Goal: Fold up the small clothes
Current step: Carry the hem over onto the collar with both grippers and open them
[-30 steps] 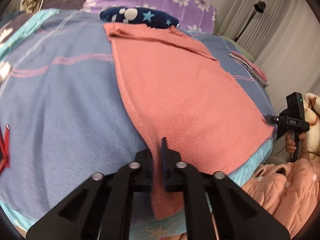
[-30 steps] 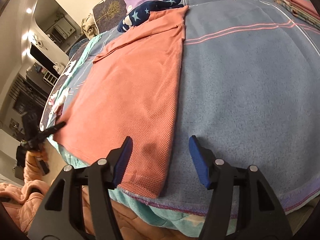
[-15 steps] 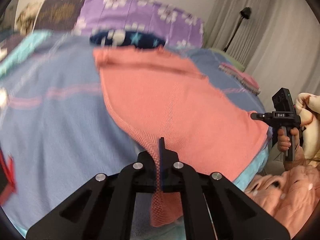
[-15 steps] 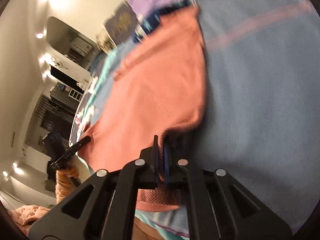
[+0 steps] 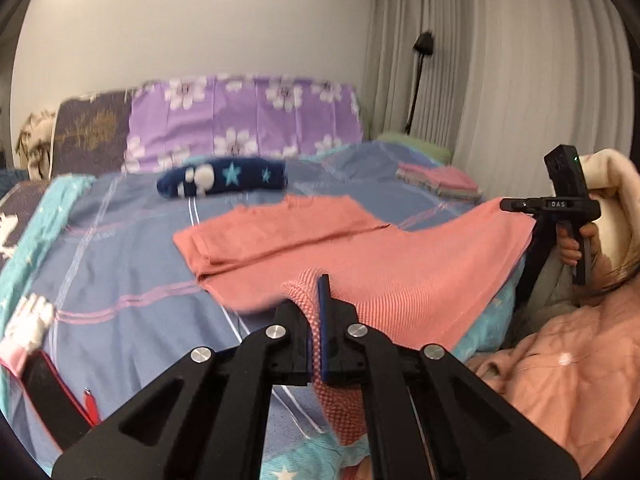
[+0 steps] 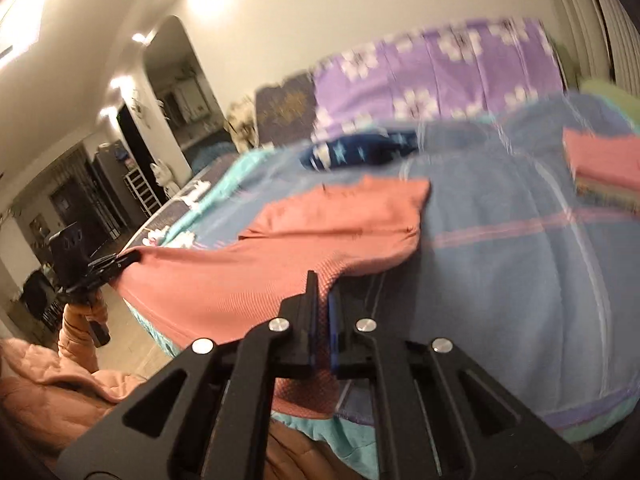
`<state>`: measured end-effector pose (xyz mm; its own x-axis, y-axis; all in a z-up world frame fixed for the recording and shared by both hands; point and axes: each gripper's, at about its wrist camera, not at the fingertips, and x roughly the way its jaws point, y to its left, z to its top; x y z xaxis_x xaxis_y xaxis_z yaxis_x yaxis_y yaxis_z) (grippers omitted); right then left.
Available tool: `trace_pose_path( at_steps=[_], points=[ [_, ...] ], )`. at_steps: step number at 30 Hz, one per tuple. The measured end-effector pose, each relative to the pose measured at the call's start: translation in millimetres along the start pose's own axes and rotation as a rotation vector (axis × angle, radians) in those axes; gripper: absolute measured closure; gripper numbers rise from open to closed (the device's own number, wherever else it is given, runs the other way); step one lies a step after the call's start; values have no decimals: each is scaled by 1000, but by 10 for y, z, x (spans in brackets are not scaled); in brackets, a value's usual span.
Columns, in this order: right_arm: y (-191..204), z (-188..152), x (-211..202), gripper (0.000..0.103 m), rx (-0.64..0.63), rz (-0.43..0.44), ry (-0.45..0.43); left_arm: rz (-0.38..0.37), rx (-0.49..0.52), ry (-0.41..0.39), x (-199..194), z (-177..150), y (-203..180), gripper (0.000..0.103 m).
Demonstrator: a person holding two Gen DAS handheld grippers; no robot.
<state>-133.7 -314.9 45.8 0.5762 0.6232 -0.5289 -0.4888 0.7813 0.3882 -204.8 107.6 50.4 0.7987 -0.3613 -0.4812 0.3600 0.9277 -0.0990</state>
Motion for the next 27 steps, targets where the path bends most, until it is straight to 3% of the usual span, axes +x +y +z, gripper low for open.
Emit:
trace_pose_path(
  at_steps=[5,12,17,20,23,27],
  points=[
    [-218,26,424,99,87,-15,44,4,-44,47,305,-48,153,101],
    [-370,513,872,98,133,-45,-4,41,-112,35,655,273,495,101],
    [-430,968,1319,98,94,-138,-51,115,-120,49,1125,686,743,101],
    [-587,1203,1692,98,95,-195,-56,197,-140,74,1530,872,970,100],
    [-801,1290,2121,98,132,-229,-3,264,-176,130,2020,886,1200,98],
    [-1109,1213,2703,93,168,-286,122,314,-183,259,2593,625,1396,95]
  ],
)
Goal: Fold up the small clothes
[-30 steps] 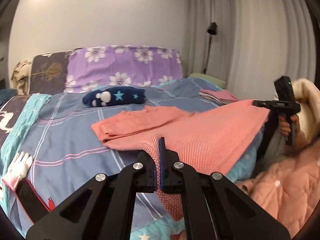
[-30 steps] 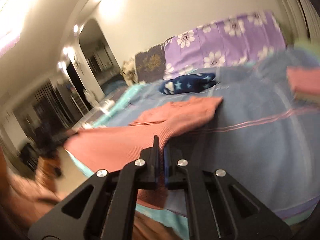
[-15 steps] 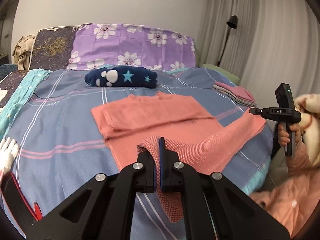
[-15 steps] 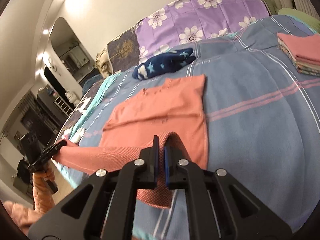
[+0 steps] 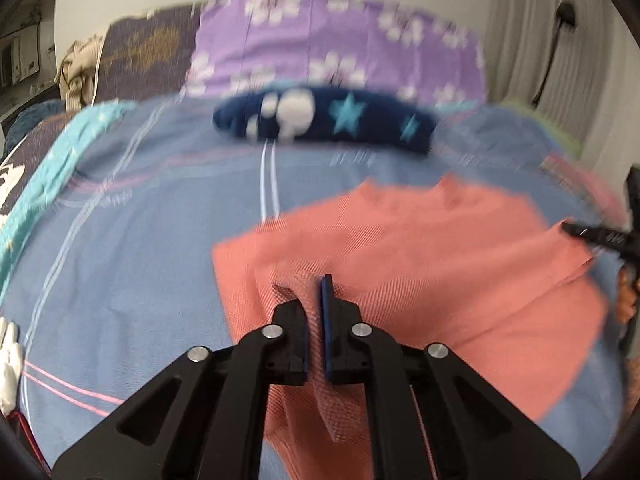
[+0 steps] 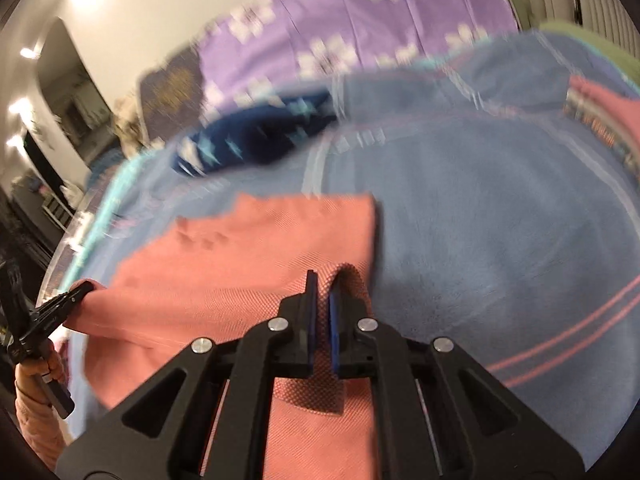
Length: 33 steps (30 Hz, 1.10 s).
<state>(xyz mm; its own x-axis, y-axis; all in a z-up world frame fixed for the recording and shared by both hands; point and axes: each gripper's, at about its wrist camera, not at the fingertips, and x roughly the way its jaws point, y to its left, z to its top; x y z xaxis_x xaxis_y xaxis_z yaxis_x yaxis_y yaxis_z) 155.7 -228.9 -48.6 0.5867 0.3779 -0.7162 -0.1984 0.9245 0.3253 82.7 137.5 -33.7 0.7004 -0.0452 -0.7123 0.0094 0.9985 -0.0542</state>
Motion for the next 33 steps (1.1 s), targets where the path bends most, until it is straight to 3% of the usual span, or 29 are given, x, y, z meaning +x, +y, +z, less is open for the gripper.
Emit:
trace_pose_path(
  at_steps=[2,5,9,11,12,13,14,17,22,23,24,25,27,33],
  points=[
    [-52,-49,36,88,4,12,13,-6,-13,30,117,-102,39,90],
    [-110,-75,-110,78,0,47,3,-56,-35,7,-42,-184,128,71],
    [-74,-174,-319,74,-56,87,25,-103,-37,12,-213,-242,169,70],
    [-43,-241,-341,74,-85,80,40,-117,-24,29,-238,-274,144,74],
    [-29,-271,-321,77,-94,77,56,-119,-18,38,-249,-297,120,87],
    [-23,-277,-298,91,-89,94,69,-107,-19,43,-253,-304,108,97],
    [-31,-274,-292,97,-77,115,77,-95,-24,39,-259,-309,91,101],
    [-88,-104,-337,98,14,217,55,-100,-42,-16,-350,-189,73,101],
    [-117,486,-291,98,107,234,-44,-103,-171,-97,-333,280,265,101],
    [-153,569,-227,92,134,224,-45,-49,-186,-122,-284,382,324,101],
    [-211,646,-128,88,170,182,-43,40,-178,-145,-228,454,357,99],
    [-244,674,-65,77,184,152,-33,106,-157,-151,-176,500,371,84],
    [-299,663,23,70,181,104,-14,145,-120,-137,-63,530,408,56],
    [-365,422,-96,62,16,12,-34,96,19,-88,-58,255,353,45]
  ],
)
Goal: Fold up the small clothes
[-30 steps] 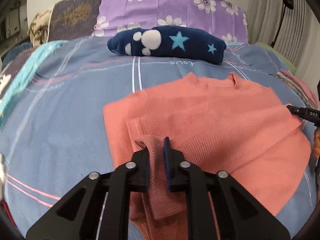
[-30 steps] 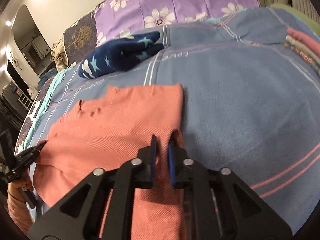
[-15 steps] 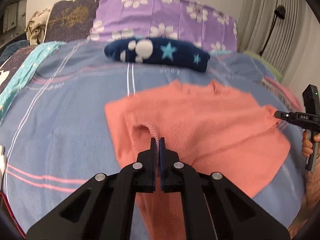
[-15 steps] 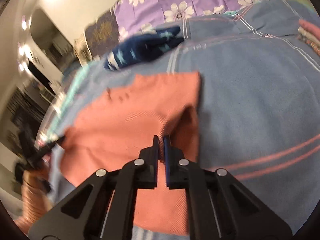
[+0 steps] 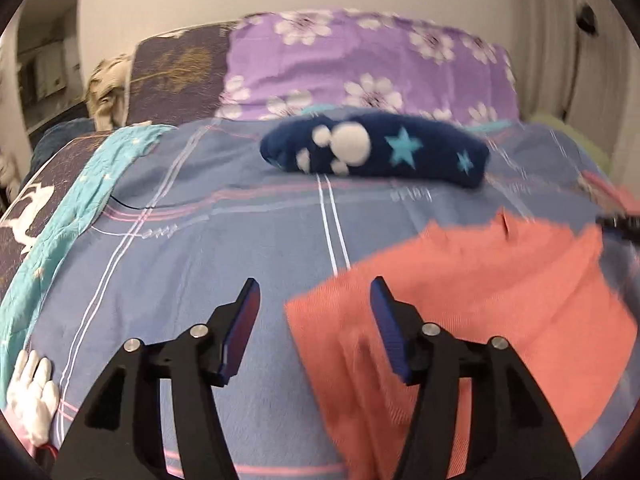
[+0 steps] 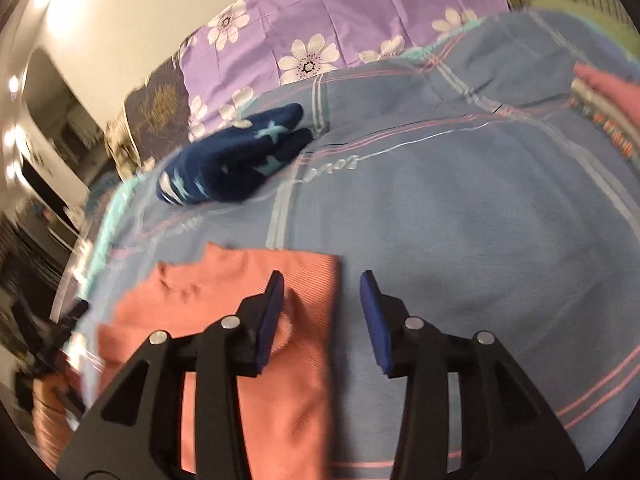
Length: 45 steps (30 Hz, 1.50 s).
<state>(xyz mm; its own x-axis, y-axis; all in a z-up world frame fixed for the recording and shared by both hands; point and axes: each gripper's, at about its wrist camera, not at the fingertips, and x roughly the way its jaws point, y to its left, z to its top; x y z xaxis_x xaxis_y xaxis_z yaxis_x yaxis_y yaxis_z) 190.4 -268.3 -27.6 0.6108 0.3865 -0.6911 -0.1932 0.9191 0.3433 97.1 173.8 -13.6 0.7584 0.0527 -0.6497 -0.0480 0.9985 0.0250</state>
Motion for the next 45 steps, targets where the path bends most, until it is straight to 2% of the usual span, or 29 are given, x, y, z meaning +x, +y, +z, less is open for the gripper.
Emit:
trace_pose_path(
  at_steps=[3,4,5,7,9,12,15,17,19,21,23,25,26,28,30,32,34,35,36,37,38,40,45],
  points=[
    [11,-127,-113,60,-113,-45,-1,-2,42,34,-80,-222,-18,43],
    [53,-188,-142,55,-176,-49,3,-13,61,37,-124,-288,-39,40],
    [89,-229,-151,48,-215,-50,8,-24,99,38,-168,-363,-94,39],
    [278,-344,-110,41,-361,-69,32,-27,182,49,-190,-458,-221,32],
    [443,-399,3,38,-451,-91,52,-28,303,69,-137,-539,-424,28],
    [617,-391,210,37,-504,-104,67,-21,420,68,-36,-577,-680,27],
    [664,-253,415,37,-467,-126,62,73,486,47,149,-436,-816,24],
    [640,-125,489,37,-416,-135,51,125,457,39,300,-249,-749,24],
    [531,54,578,38,-313,-115,58,160,344,44,468,10,-532,24],
    [368,186,609,46,-198,-99,56,171,215,40,535,197,-284,24],
    [245,238,601,53,-128,-56,64,120,111,35,525,274,-115,24],
    [179,245,593,55,-97,-16,73,1,45,32,473,280,-14,23],
    [153,251,600,56,-91,0,79,-73,23,40,456,260,18,23],
    [129,250,618,56,-81,28,88,-172,3,68,482,214,25,23],
    [138,259,640,56,-66,53,92,-203,1,90,558,181,-32,24],
    [158,276,652,56,-61,63,93,-210,6,108,639,160,-80,37],
    [214,268,676,57,-75,73,103,-232,-9,139,755,158,-105,76],
    [230,257,673,60,-81,74,105,-233,-13,142,759,155,-114,85],
    [265,248,682,66,-96,69,108,-239,-16,141,778,164,-119,99],
    [281,237,679,85,-103,64,108,-246,-20,137,772,173,-115,101],
    [294,227,663,99,-111,54,102,-250,-24,122,736,181,-120,101],
    [324,223,529,99,-114,48,46,-246,-6,81,600,212,-137,101],
    [423,290,142,99,-116,107,-64,-248,14,-18,190,334,-106,102]
  ],
)
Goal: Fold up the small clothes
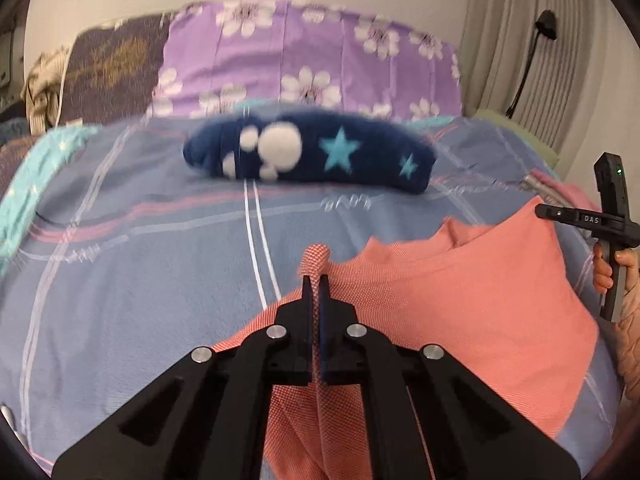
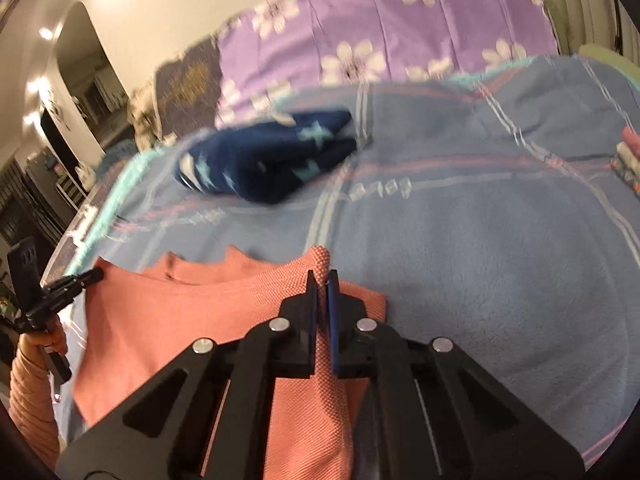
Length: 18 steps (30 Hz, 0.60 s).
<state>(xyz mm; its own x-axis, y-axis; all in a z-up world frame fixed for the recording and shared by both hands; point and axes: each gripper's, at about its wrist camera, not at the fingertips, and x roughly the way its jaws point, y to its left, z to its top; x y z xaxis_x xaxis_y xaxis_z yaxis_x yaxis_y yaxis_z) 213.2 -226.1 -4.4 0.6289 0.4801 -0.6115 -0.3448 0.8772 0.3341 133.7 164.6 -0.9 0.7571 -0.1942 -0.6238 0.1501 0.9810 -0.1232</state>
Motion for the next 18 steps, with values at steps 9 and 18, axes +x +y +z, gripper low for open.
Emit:
trace_pose_path(
  at_steps=[9,18],
  points=[
    [-13,253,554,91,6,-149,71,149,3,49,242,213,191,90],
    [-177,-266,256,76,-27,-181,120,136,38,74,109,-198,38,64]
  ],
)
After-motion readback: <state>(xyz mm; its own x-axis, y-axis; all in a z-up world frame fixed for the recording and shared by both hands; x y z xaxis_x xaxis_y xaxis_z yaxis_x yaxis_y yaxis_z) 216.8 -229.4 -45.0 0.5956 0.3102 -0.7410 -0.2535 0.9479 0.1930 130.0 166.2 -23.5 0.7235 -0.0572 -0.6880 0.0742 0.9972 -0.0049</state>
